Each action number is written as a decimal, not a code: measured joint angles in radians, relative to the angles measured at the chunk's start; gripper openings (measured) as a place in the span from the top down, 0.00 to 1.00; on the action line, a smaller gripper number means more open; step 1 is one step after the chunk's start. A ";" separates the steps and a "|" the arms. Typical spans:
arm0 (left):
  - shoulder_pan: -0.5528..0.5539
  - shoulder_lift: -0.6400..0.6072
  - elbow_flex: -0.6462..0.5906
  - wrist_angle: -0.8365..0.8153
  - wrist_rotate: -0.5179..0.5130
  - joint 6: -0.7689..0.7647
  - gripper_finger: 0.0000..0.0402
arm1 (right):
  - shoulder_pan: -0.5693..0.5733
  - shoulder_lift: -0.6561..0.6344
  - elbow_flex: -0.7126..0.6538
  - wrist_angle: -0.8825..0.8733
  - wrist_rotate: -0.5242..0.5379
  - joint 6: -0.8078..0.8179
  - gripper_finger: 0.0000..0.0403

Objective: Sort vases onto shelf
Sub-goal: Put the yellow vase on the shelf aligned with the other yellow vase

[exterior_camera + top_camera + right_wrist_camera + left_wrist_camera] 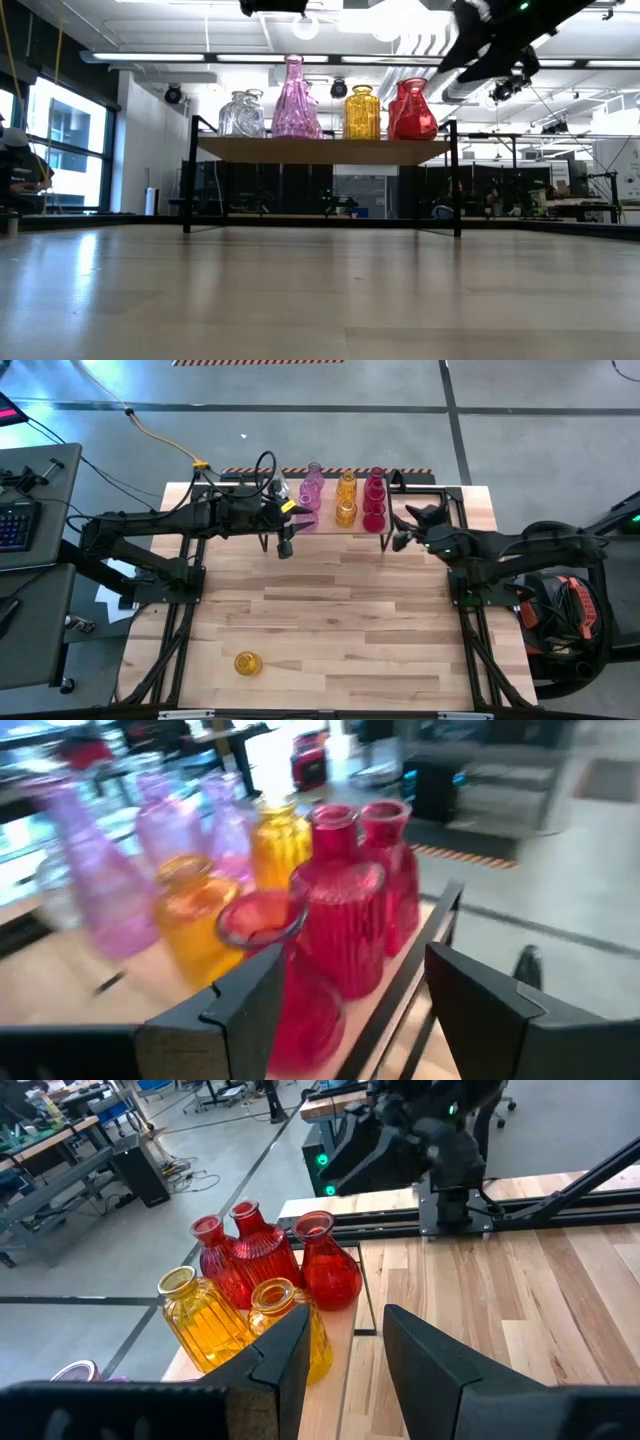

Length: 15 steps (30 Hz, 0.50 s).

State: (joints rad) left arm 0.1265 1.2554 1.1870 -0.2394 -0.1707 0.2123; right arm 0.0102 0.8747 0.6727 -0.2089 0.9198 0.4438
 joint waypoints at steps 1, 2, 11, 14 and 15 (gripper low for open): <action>0.000 0.000 0.000 0.000 0.000 0.000 0.70 | 0.001 -0.030 0.000 -0.027 -0.027 0.000 0.44; 0.000 0.000 0.000 0.000 0.000 0.000 0.70 | 0.002 -0.064 0.000 -0.061 -0.060 0.000 0.44; 0.000 0.000 0.000 0.000 0.000 0.000 0.70 | 0.002 -0.338 -0.215 0.164 -0.328 -0.129 0.44; 0.000 0.000 0.000 0.000 0.000 0.000 0.70 | 0.007 -0.449 -0.368 0.376 -0.415 -0.134 0.44; 0.000 0.000 0.000 0.000 0.000 0.000 0.70 | 0.011 -0.482 -0.405 0.419 -0.441 -0.135 0.44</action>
State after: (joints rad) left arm 0.1268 1.2556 1.1870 -0.2394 -0.1707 0.2123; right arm 0.0212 0.3929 0.2681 0.2097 0.4789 0.3086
